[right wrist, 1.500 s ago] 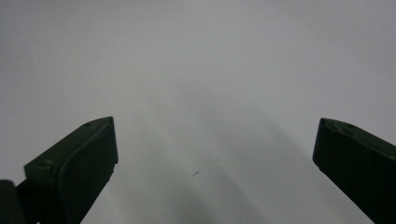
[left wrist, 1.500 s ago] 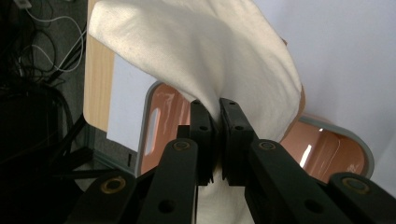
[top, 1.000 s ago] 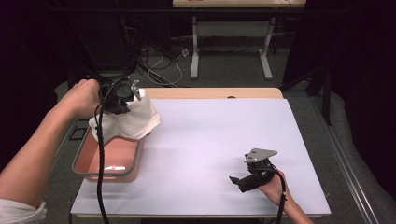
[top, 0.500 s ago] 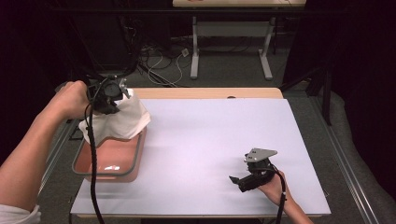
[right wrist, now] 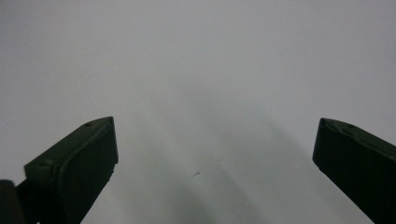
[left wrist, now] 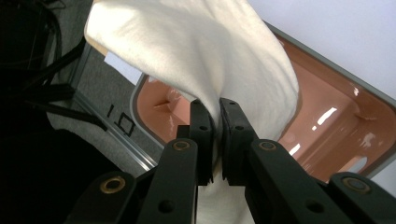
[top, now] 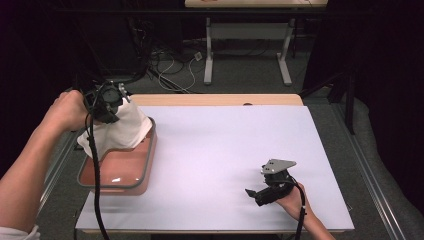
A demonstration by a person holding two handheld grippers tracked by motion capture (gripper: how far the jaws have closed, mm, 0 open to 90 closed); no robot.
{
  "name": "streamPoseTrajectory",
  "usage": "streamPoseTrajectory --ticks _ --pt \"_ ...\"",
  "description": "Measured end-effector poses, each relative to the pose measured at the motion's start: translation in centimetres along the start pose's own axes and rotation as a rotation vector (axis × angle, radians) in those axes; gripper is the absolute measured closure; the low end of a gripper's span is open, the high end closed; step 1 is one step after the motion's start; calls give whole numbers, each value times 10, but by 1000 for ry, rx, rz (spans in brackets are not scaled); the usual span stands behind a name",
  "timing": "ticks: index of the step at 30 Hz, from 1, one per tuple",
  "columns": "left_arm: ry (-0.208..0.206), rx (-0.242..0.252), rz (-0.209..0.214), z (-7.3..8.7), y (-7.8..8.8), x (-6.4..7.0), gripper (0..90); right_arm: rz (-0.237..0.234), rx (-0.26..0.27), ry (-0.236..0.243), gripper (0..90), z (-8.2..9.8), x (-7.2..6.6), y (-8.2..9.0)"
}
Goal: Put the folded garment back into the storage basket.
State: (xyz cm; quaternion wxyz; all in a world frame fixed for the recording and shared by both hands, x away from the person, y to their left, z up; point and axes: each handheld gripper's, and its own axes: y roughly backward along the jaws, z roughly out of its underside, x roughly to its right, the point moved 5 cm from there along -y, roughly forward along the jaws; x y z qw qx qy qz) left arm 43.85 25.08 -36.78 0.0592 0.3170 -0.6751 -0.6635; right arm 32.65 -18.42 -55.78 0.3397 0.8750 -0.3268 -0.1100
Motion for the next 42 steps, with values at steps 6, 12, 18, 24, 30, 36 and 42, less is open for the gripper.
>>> streamPoseTrajectory --ticks 6,12,18,24,30,36,42 --pt "40 -3 2 2 -3 0 852 -3 -3 0 0 0 0 0" --pt "87 -3 7 4 -5 0 853 3 5 3 0 0 1 0" --pt "149 -30 -1 9 -12 0 853 2 8 3 0 0 1 0" --pt "185 -33 13 12 -18 0 853 0 -1 10 0 -1 0 1" --pt "215 -35 21 12 -23 1 854 2 3 8 0 0 1 0" --pt "247 -26 32 12 -28 2 853 5 7 3 0 -1 0 1" --pt "274 -26 36 12 -30 3 853 4 8 9 0 -1 1 1"
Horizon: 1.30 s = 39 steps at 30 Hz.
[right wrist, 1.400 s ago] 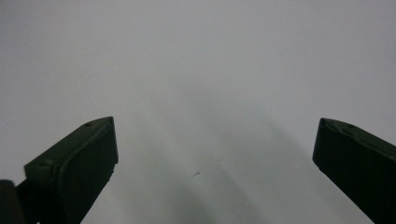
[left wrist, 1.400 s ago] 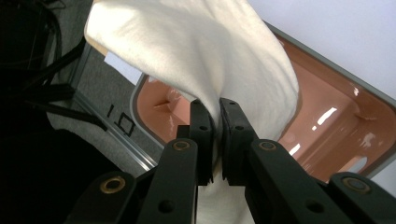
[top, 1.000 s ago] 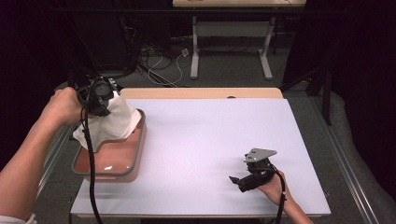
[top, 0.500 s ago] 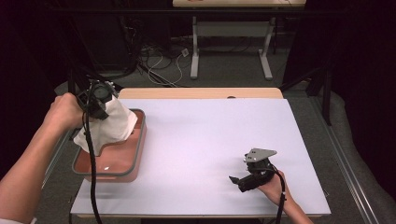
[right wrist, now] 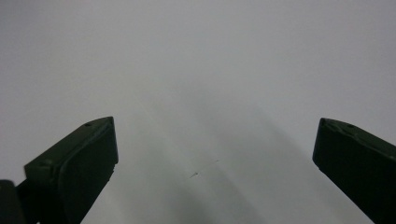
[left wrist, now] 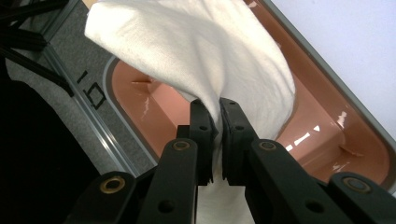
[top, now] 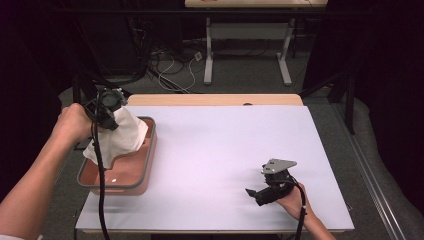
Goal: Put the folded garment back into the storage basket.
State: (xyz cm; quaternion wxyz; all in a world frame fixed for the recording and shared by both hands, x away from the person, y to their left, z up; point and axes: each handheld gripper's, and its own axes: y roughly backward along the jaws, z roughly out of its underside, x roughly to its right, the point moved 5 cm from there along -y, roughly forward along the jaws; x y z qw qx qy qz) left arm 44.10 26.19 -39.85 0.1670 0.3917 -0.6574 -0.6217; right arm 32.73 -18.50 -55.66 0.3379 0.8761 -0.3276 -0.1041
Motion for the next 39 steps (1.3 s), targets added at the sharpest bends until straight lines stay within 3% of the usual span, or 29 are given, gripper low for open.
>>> streamPoseTrajectory --ticks 11,20,39 --pt "63 17 24 1 -9 1 853 -1 1 0 0 0 -1 0" --pt "111 21 41 5 -25 2 853 -6 -4 4 0 0 -1 0" --pt "148 37 106 2 -52 9 852 -1 12 13 0 -2 -2 0"
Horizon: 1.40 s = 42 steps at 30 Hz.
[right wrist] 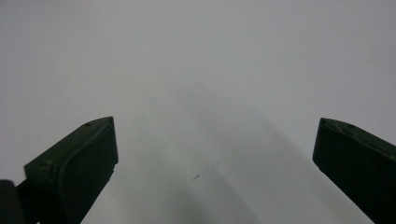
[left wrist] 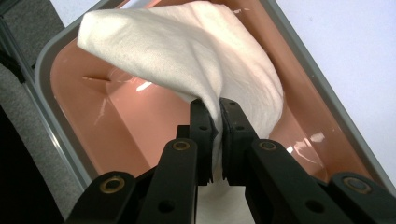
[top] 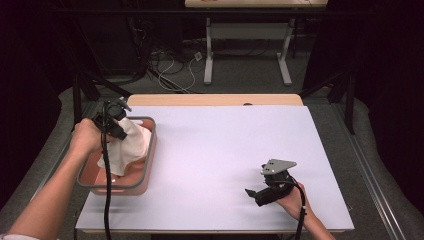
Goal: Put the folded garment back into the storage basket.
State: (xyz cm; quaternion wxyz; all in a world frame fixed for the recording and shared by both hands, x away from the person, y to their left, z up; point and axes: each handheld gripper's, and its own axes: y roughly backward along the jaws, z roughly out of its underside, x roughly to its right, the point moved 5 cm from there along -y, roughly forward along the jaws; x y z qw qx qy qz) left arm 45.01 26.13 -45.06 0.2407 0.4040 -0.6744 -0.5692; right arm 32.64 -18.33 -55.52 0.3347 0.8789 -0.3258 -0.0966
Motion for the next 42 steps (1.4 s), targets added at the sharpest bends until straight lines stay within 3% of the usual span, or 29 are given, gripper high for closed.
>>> streamPoseTrajectory --ticks 16,30,38,42 --pt "18 4 56 0 -23 1 847 0 -1 0 0 0 0 0" --pt "59 -5 65 14 -37 -15 837 2 -2 3 0 -1 0 1" --pt "42 -14 42 15 -40 -18 830 4 4 4 0 -1 0 1" --pt "6 -17 25 17 -43 -19 826 4 6 6 0 -1 0 2"
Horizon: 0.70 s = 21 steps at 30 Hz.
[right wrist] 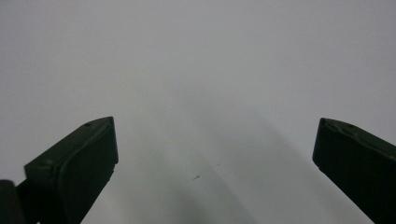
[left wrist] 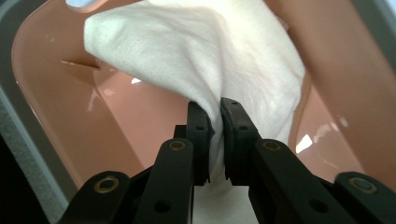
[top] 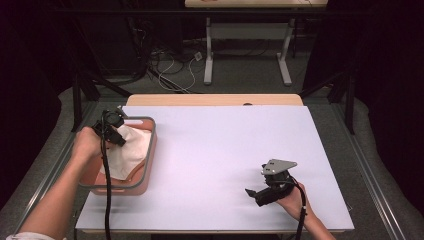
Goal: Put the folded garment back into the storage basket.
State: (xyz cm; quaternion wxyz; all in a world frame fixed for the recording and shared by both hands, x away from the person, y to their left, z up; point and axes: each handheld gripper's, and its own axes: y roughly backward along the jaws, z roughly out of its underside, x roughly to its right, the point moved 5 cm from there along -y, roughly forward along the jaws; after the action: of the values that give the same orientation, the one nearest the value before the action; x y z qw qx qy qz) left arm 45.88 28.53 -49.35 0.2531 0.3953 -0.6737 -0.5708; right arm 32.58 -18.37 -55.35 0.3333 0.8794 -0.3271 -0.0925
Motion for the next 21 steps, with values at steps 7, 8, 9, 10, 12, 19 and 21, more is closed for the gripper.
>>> streamPoseTrajectory --ticks 7,8,9,10,12,19,21 --pt "6 -6 -7 6 -6 -5 812 1 -1 -2 0 0 0 0" --pt "10 -6 -6 7 -7 -6 806 -6 -9 0 0 0 -1 0" --pt "12 -6 -9 8 -8 -7 805 -7 -9 -1 0 0 -1 0" --pt "14 -12 -16 9 -9 -8 805 -6 -9 -1 0 0 -1 0" --pt "20 -16 -12 10 -10 -9 805 -5 -7 -1 0 0 -1 0" --pt "39 -47 -33 15 -18 -14 780 -6 -10 0 0 0 -1 0" --pt "41 -57 -51 16 -18 -15 700 -1 -4 -1 0 0 -1 0"
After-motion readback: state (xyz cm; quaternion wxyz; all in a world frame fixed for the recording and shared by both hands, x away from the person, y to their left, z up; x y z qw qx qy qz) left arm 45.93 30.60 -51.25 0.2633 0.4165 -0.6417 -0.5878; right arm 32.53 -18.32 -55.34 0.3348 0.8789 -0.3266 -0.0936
